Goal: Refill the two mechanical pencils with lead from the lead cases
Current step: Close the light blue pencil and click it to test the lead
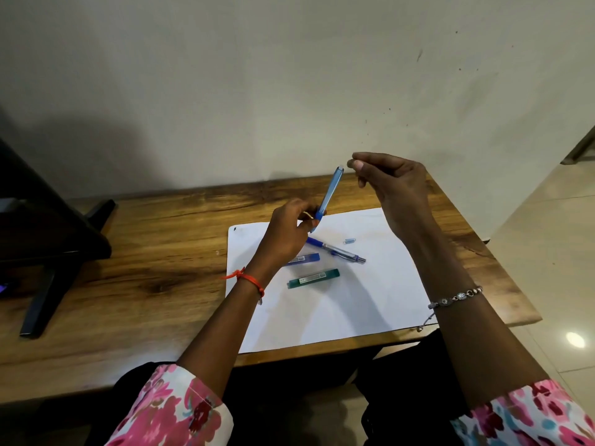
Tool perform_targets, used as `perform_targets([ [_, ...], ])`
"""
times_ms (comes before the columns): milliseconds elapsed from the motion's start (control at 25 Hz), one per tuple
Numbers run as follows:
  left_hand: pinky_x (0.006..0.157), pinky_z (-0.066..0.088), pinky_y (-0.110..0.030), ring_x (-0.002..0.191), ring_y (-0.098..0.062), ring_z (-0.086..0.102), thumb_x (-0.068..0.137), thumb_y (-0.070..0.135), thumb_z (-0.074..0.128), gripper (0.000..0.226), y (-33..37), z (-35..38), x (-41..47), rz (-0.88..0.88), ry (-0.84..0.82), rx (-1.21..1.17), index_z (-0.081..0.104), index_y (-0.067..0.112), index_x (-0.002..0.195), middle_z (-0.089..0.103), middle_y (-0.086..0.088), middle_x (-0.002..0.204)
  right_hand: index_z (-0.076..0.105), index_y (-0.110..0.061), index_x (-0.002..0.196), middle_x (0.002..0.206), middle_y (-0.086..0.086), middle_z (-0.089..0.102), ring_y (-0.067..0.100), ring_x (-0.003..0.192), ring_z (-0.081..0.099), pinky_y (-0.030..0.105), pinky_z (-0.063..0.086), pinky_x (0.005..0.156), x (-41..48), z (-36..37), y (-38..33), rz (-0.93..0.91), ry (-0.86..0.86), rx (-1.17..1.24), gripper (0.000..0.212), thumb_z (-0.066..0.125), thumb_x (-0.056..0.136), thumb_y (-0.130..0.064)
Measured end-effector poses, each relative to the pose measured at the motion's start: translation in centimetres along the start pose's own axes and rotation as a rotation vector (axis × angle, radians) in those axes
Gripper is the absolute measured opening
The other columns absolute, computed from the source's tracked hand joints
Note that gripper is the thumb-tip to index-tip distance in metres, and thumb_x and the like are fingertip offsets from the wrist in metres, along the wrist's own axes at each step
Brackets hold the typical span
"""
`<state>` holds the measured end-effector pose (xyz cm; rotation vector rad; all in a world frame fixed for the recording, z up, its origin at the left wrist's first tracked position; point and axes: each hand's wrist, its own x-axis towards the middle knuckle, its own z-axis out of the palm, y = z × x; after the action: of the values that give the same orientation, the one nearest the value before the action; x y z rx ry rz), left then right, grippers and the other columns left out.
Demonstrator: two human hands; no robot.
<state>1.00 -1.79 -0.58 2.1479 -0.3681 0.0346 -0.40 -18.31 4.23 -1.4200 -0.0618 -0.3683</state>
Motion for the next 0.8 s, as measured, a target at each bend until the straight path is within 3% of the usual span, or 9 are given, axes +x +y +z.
perform_targets([
  [480, 0.061, 0.040, 0.003, 0.088, -0.012, 0.053, 0.087, -0.001, 0.053, 0.023, 0.27, 0.05, -0.35, -0.020, -0.028, 0.035, 0.065, 0.006, 0.107, 0.063, -0.010, 0.108, 0.071, -0.014, 0.085, 0.073, -0.012, 0.074, 0.011, 0.063, 0.062, 0.023, 0.053, 0.064, -0.05, 0.15, -0.01, -0.068, -0.065, -0.148, 0.015, 0.067, 0.079, -0.001],
  [600, 0.060, 0.041, 0.000, 0.086, -0.013, 0.054, 0.087, -0.001, 0.053, 0.023, 0.32, 0.03, -0.29, -0.024, -0.025, 0.035, 0.065, 0.005, 0.107, 0.063, -0.012, 0.109, 0.070, -0.013, 0.084, 0.072, -0.010, 0.074, 0.010, 0.059, 0.062, 0.022, 0.053, 0.066, 0.13, -0.04, 0.03, -0.078, -0.075, -0.147, 0.018, 0.064, 0.080, 0.003],
  [800, 0.060, 0.040, 0.002, 0.087, -0.012, 0.053, 0.087, -0.001, 0.054, 0.023, 0.23, 0.00, -0.34, -0.025, -0.023, 0.057, 0.065, 0.005, 0.106, 0.063, -0.011, 0.109, 0.068, -0.008, 0.094, 0.068, -0.014, 0.072, 0.007, 0.063, 0.066, 0.019, 0.054, 0.070, 0.12, -0.19, -0.02, -0.115, -0.088, -0.224, 0.018, 0.062, 0.082, 0.004],
])
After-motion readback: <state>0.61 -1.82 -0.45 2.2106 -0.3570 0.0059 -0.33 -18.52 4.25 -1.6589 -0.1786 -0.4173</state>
